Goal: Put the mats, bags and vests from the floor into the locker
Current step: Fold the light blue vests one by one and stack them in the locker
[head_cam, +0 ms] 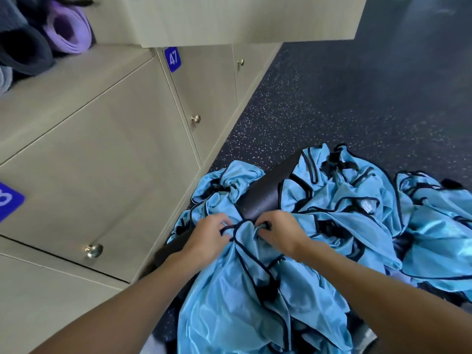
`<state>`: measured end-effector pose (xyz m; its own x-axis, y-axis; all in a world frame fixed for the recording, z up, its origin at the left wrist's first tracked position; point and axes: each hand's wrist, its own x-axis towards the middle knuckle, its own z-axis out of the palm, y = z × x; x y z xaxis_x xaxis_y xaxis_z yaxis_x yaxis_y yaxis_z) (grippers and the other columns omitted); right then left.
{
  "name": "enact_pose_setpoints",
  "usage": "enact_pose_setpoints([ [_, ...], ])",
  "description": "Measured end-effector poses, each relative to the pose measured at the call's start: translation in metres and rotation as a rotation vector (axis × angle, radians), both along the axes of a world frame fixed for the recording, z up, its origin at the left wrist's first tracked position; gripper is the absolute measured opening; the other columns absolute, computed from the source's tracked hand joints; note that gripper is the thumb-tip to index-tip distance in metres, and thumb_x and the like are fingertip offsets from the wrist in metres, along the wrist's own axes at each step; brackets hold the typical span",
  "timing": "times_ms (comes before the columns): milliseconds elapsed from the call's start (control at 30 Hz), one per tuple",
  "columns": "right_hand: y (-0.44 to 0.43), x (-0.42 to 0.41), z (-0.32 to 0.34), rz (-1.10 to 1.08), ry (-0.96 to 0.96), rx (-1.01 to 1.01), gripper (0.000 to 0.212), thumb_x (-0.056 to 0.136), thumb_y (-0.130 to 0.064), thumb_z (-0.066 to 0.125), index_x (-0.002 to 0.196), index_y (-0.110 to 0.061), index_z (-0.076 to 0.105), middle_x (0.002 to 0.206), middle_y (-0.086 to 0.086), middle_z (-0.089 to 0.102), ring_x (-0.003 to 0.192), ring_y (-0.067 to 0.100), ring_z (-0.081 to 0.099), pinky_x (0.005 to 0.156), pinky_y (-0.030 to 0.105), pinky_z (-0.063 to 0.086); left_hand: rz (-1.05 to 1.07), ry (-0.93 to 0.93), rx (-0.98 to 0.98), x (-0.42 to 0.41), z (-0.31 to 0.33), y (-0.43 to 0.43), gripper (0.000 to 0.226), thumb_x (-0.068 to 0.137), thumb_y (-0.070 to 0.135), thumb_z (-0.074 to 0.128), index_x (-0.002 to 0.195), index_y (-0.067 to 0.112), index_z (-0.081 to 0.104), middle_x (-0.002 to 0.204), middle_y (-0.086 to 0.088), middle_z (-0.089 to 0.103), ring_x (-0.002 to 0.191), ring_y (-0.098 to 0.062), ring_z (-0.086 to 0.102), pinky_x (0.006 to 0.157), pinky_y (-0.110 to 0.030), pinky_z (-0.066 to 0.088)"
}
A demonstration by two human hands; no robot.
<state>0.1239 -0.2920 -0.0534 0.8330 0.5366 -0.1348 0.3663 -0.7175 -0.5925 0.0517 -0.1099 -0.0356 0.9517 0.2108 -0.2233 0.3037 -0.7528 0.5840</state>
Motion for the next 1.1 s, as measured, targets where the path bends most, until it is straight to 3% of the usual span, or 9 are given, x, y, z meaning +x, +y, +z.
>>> enact_pose_setpoints([
  [233,0.007,0.012,0.063,-0.184,-0.075,0.176,0.019,0.088,-0.018,0.058,0.080,-0.034,0.064,0.077,-0.014,0.060,0.088,0.016,0.055,0.087,0.039,0.038,0.009,-0.196,-0.049,0.024,0.089,0.011,0.022,0.087,0.005,0.070,0.091,0.026,0.065,0.084,0.000,0.063,0.065,-0.008,0.052,0.072,-0.025,0.048],
  [300,0.015,0.010,0.082,-0.207,-0.064,0.292,0.014,0.088,-0.031,0.063,0.100,-0.037,0.066,0.094,-0.012,0.059,0.101,0.013,0.051,0.093,0.039,0.034,0.023,-0.262,-0.059,0.027,0.122,0.013,0.023,0.086,0.004,0.071,0.090,0.026,0.067,0.087,-0.002,0.067,0.071,-0.012,0.057,0.078,-0.029,0.052],
  [400,0.031,0.000,0.111,-0.139,0.156,0.542,0.060,0.077,-0.056,0.070,0.131,-0.039,0.050,0.112,-0.015,0.059,0.116,0.010,0.053,0.108,0.032,0.037,0.008,-0.380,-0.103,0.026,0.174,0.015,0.025,0.084,-0.002,0.069,0.086,0.023,0.068,0.084,-0.001,0.070,0.078,-0.018,0.064,0.084,-0.035,0.055],
  [500,0.044,-0.012,0.139,0.027,0.231,0.637,0.059,0.081,-0.031,0.077,0.132,-0.031,0.047,0.110,-0.013,0.064,0.099,-0.006,0.061,0.087,0.011,0.047,-0.011,-0.488,-0.146,0.018,0.219,0.019,0.021,0.084,-0.004,0.067,0.089,0.016,0.069,0.088,-0.009,0.072,0.080,-0.023,0.066,0.084,-0.037,0.055],
  [633,0.061,-0.022,0.181,0.031,0.003,0.704,0.026,0.087,-0.008,0.066,0.087,-0.033,0.062,0.071,-0.016,0.060,0.059,-0.002,0.051,0.060,0.022,0.042,0.022,-0.660,-0.236,-0.001,0.262,0.026,0.022,0.084,-0.007,0.067,0.094,0.013,0.066,0.088,-0.007,0.067,0.078,-0.016,0.061,0.081,-0.033,0.056],
  [833,0.077,-0.030,0.264,-0.069,0.008,0.980,0.026,0.090,0.001,0.057,0.098,-0.022,0.067,0.086,0.005,0.074,0.073,0.017,0.066,0.068,0.038,0.055,0.050,-0.400,-0.159,-0.042,0.249,0.047,0.100,0.071,0.037,0.087,0.148,0.033,0.024,0.125,0.012,0.048,0.119,-0.002,0.050,0.103,-0.025,0.043],
  [900,0.083,-0.030,0.287,-0.135,0.016,1.082,0.026,0.090,0.000,0.059,0.103,-0.021,0.065,0.085,0.002,0.072,0.071,0.015,0.064,0.068,0.037,0.056,0.061,-0.270,-0.280,-0.046,0.243,0.045,0.110,0.071,0.039,0.086,0.151,0.037,0.012,0.125,0.003,0.056,0.112,-0.002,0.059,0.093,-0.022,0.050],
  [967,0.089,-0.029,0.304,-0.190,0.050,1.174,0.028,0.091,-0.002,0.061,0.112,-0.019,0.061,0.089,0.001,0.072,0.072,0.015,0.067,0.072,0.041,0.059,0.051,-0.216,-0.409,-0.045,0.245,0.042,0.092,0.075,0.034,0.085,0.146,0.032,0.026,0.109,-0.003,0.071,0.085,0.001,0.069,0.069,-0.015,0.054],
  [1100,0.092,-0.025,0.313,-0.254,0.036,1.196,0.054,0.093,-0.001,0.058,0.133,-0.034,0.045,0.096,-0.003,0.068,0.082,0.016,0.069,0.074,0.035,0.061,0.072,-0.260,-0.581,-0.038,0.248,0.039,0.038,0.081,0.015,0.080,0.115,0.010,0.064,0.099,-0.015,0.075,0.079,-0.023,0.074,0.062,-0.035,0.060],
])
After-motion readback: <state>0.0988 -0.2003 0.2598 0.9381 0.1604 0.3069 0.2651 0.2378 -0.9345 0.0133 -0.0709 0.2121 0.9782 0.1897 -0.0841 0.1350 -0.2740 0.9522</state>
